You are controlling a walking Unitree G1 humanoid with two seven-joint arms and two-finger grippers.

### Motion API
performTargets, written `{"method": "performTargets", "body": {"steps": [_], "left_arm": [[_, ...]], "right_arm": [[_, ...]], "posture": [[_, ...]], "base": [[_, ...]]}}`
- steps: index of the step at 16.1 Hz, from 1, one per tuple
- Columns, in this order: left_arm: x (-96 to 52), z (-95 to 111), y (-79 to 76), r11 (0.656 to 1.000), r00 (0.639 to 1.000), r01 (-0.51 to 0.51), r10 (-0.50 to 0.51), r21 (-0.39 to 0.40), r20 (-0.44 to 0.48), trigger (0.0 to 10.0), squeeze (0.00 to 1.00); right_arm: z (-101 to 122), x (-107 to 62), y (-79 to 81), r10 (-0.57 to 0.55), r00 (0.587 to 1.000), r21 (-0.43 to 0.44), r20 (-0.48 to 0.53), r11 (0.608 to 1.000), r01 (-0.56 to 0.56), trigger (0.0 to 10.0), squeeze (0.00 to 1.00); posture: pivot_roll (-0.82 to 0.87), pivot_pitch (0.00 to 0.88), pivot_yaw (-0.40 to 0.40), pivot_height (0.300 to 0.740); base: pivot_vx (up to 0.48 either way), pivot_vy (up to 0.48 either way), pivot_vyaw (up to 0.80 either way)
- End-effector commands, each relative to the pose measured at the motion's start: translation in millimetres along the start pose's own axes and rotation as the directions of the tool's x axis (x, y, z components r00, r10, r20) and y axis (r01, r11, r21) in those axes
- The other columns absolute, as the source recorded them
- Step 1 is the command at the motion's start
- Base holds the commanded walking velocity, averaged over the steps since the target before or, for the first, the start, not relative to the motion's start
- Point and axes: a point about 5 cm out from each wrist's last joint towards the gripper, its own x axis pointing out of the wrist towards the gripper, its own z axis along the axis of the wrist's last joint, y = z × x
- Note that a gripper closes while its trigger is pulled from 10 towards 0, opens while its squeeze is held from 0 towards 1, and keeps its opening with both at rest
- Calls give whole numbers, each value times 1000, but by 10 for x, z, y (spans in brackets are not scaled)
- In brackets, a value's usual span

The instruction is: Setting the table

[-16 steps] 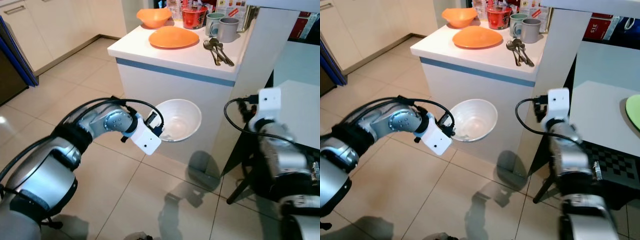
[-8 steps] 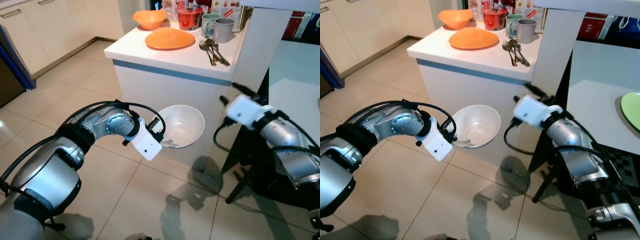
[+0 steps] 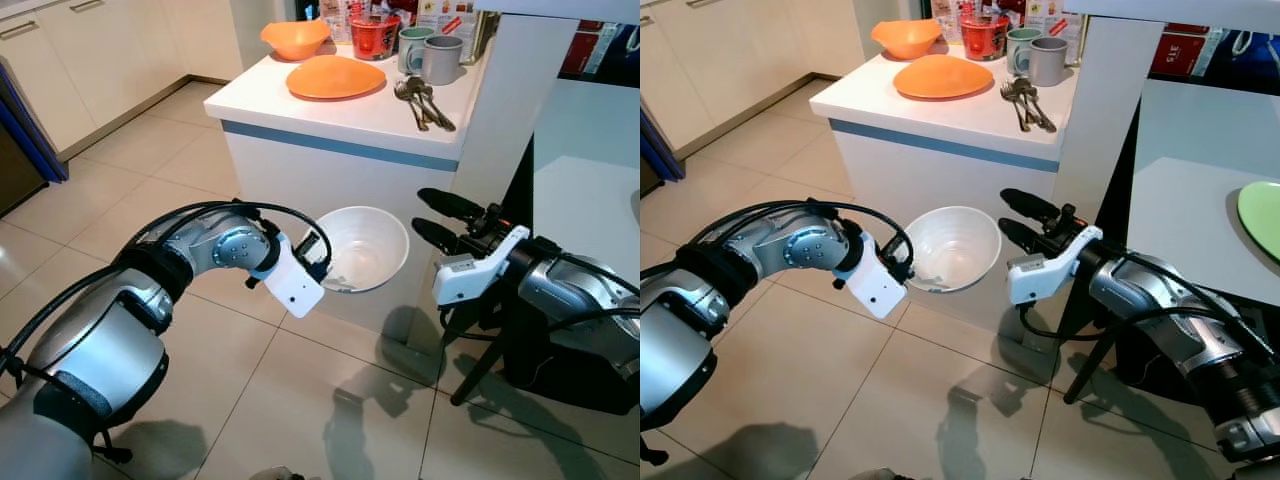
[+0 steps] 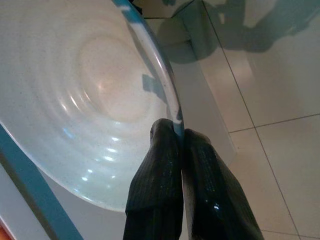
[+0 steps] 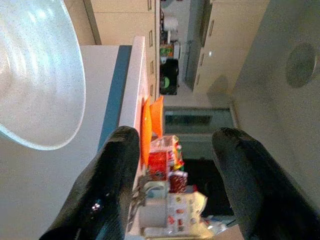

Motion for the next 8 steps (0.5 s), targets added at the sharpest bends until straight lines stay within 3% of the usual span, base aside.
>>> {"method": "performTargets", "body": {"steps": [1, 2, 3, 4, 5, 6, 7, 8], "left_arm": [[-73, -30, 138, 999, 999, -39, 39, 28, -21, 0, 0], [-72, -28, 141, 999, 999, -40, 41, 28, -21, 0, 0], [-68, -22, 152, 998, 999, -48, 49, 29, -18, 0, 0], [-65, -20, 156, 998, 999, -50, 50, 30, -18, 0, 0], [-63, -17, 163, 998, 998, -54, 55, 30, -17, 0, 0], [-63, -17, 171, 998, 998, -59, 59, 28, -16, 0, 0], [-63, -16, 173, 998, 998, -60, 61, 27, -15, 0, 0], [-60, -12, 180, 997, 998, -68, 68, 22, -12, 0, 0]], "right_arm": [[4, 17, -19, 2, 1000, -46, 21, 999, -1, 10000, 1000], [-2, 17, -15, 1, 1000, -52, 17, 999, 0, 10000, 1000], [-35, 21, 5, -8, 1000, -33, -12, 999, 8, 10000, 0], [-74, 26, 1, -41, 998, 34, -54, 998, 43, 10000, 0], [-157, 22, 0, -99, 985, 162, -143, 979, 122, 10000, 0], [-277, 11, 28, -134, 950, 331, -281, 916, 227, 10000, 0], [-332, 3, 53, -135, 926, 421, -352, 861, 286, 10000, 0], [-461, -14, 161, -83, 832, 675, -549, 543, 500, 10000, 0]], "posture": [[-47, 0, 120, 740], [-47, 0, 120, 740], [-47, 0, 120, 740], [-47, 0, 120, 740], [-46, 0, 119, 740], [-45, 0, 118, 740], [-46, 0, 117, 740], [-42, 0, 110, 740]], "base": [[0, 0, 0], [0, 0, 0], [0, 0, 0], [0, 0, 0], [0, 0, 0], [0, 0, 0], [0, 0, 0], [0, 0, 0]]}}
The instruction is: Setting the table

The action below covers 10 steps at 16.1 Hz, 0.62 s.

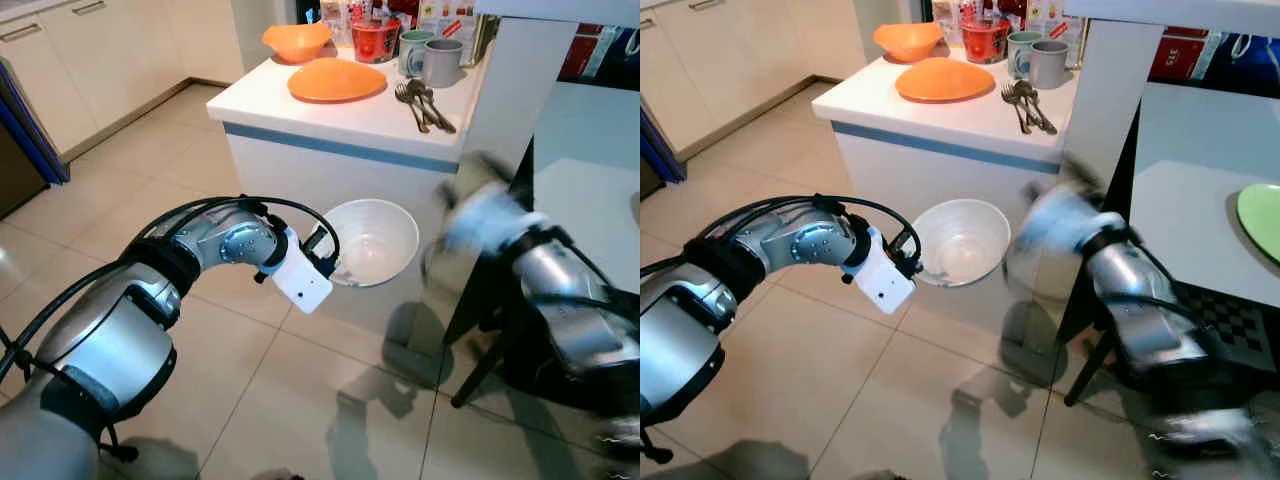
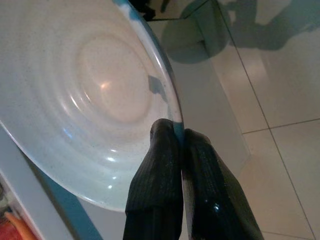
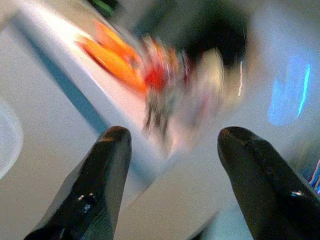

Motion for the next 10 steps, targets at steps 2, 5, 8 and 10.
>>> {"method": "performTargets", "body": {"steps": [2, 5, 8, 10], "left_arm": [[-63, -47, 71, 999, 999, -45, 45, -17, -17, 0, 0], [-56, -49, 82, 998, 998, -54, 54, -23, -21, 0, 0], [-77, -78, 83, 998, 998, -55, 54, -25, -38, 0, 0], [-83, -88, 86, 998, 997, -59, 57, -29, -43, 0, 0]], "right_arm": [[-283, -84, 144, 60, 983, 353, -175, 936, 6, 10000, 0], [-571, -308, 462, 270, 929, 620, -252, 782, -59, 10000, 0], [-709, -410, 356, 311, 910, 757, -276, 654, 6, 10000, 0], [-620, -373, 347, 320, 917, 779, -238, 627, -17, 10000, 0]], "posture": [[-42, 0, 109, 740], [-35, 0, 109, 740], [-33, 0, 108, 740], [-33, 0, 106, 740]], "base": [[0, 0, 0], [0, 0, 0], [0, 0, 0], [0, 0, 0]]}}
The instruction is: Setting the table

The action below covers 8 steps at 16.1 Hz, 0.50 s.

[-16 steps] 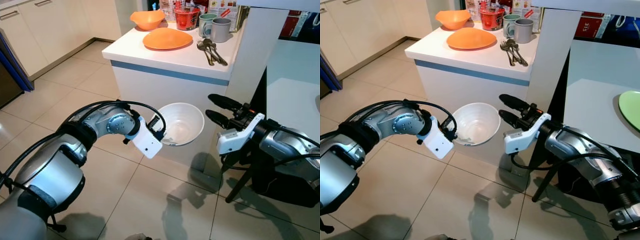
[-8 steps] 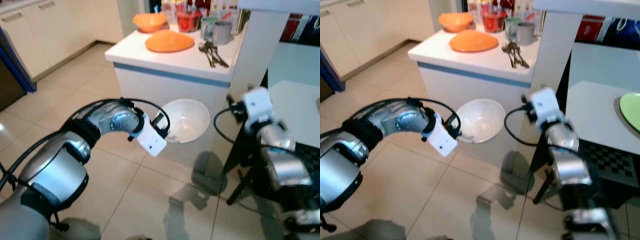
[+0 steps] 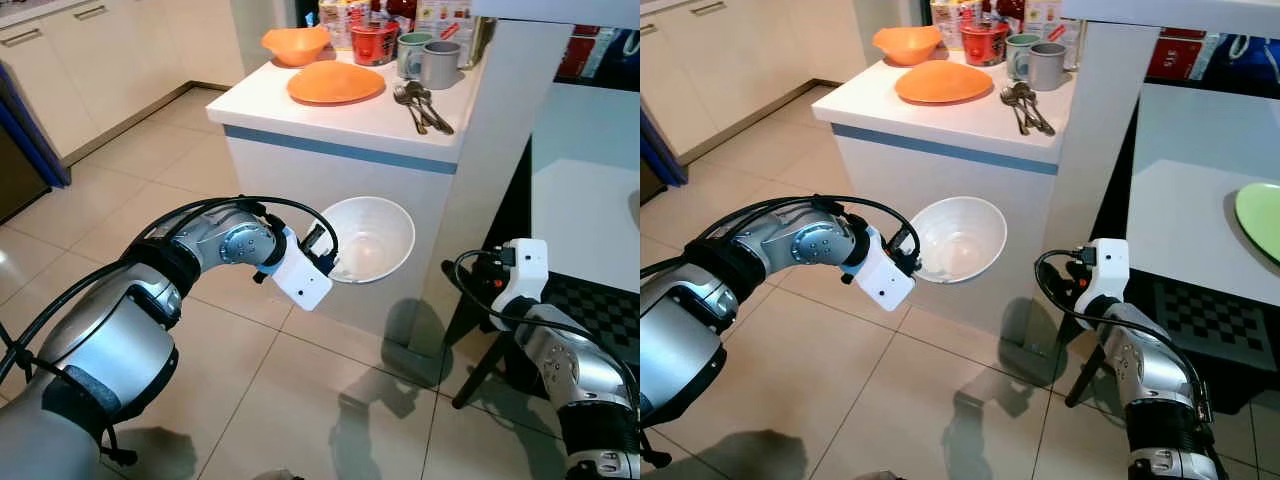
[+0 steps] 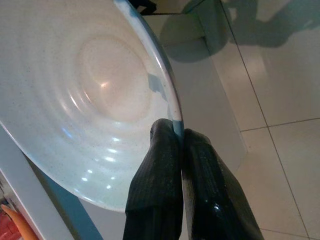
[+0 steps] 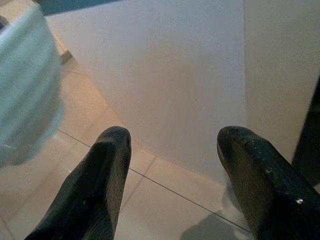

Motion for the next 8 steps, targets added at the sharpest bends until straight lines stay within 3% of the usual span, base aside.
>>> {"method": "performTargets", "body": {"steps": [1, 5, 8], "left_arm": [[-86, -50, 115, 999, 998, -55, 55, 2, -22, 0, 0], [-75, -53, 108, 999, 998, -54, 54, 0, -26, 0, 0], [-68, -57, 102, 999, 998, -52, 52, 2, -32, 0, 0]], "right_arm": [[101, 28, 88, 43, 999, -3, 25, 999, -43, 10000, 0], [253, 18, 179, 113, 993, 104, 36, 988, -116, 10000, 0], [328, 10, 212, 125, 990, 128, 61, 983, -132, 10000, 0]], "posture": [[-33, 0, 106, 740], [-36, 0, 107, 740], [-38, 0, 109, 740]], "base": [[0, 0, 0], [0, 0, 0], [0, 0, 0]]}}
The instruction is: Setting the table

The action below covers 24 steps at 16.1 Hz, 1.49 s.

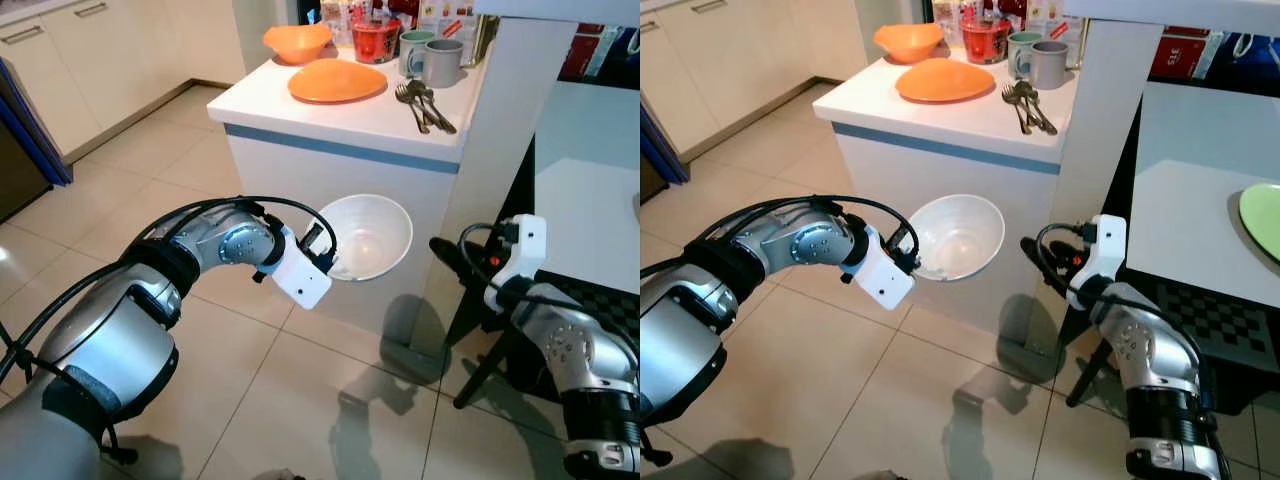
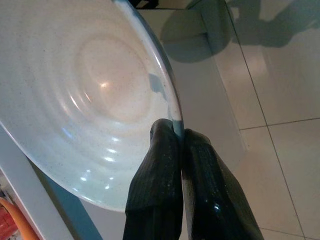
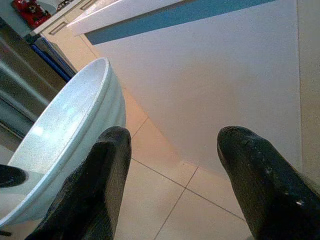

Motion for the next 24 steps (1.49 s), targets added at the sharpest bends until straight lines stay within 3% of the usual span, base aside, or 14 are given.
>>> {"method": "performTargets", "body": {"steps": [1, 5, 7, 11, 12, 19, 24], "left_arm": [[-66, -39, 109, 999, 999, -38, 38, 17, -24, 0, 0], [-61, -75, 66, 1000, 998, -28, 28, 7, -47, 0, 0], [-58, -109, 40, 1000, 997, -25, 25, -5, -72, 0, 0], [-44, -114, 44, 1000, 996, -28, 27, -9, -83, 0, 0], [-43, -117, 60, 999, 995, -35, 34, -8, -89, 0, 0], [-49, -66, 219, 995, 993, -94, 95, 20, -72, 0, 0], [-49, -9, 314, 991, 990, -130, 131, 36, -41, 0, 0]], "right_arm": [[78, 0, 50, 11, 1000, 34, 11, 999, -12, 10000, 0], [239, -59, 170, 65, 997, 26, 50, 997, -66, 10000, 0], [353, -144, 336, 141, 988, -4, 66, 990, -141, 10000, 0], [387, -204, 503, 217, 974, -28, 60, 976, -216, 10000, 0], [380, -228, 572, 249, 967, -39, 47, 968, -247, 10000, 0], [64, -179, 636, 245, 966, -33, -79, 968, -248, 10000, 0], [43, -145, 660, 241, 966, -66, -92, 967, -248, 10000, 0]], "posture": [[-38, 0, 109, 740], [-39, 0, 111, 740], [-46, 0, 112, 740], [-50, 0, 116, 740], [-52, 0, 116, 740], [-50, 0, 112, 740], [-48, 0, 111, 740]], "base": [[0, 0, 0], [0, 0, 0], [0, 0, 0], [0, 0, 0], [0, 0, 0], [0, 0, 0], [0, 0, 0]]}}
